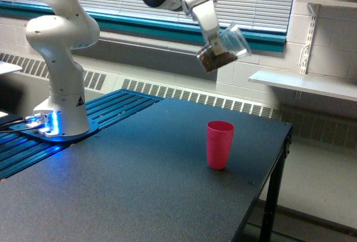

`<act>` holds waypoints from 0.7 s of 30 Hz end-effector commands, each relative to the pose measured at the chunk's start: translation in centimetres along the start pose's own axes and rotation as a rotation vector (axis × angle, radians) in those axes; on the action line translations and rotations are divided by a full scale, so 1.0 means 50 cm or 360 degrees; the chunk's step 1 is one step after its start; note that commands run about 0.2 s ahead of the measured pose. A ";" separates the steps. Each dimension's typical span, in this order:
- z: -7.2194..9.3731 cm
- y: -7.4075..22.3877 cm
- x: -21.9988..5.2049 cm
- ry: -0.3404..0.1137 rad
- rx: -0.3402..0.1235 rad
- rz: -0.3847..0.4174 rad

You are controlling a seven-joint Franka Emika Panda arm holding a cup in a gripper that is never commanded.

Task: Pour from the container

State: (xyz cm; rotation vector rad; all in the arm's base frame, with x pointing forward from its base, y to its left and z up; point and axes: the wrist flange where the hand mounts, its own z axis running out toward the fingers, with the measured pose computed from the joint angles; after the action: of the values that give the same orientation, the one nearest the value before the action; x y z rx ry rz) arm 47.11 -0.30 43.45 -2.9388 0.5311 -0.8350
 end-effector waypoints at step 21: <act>0.072 0.042 -0.101 -0.0127 -0.0129 -0.0011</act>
State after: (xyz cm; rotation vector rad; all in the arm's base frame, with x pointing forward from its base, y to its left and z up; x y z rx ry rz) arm 44.43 -0.64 37.98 -3.0326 0.5292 -0.7108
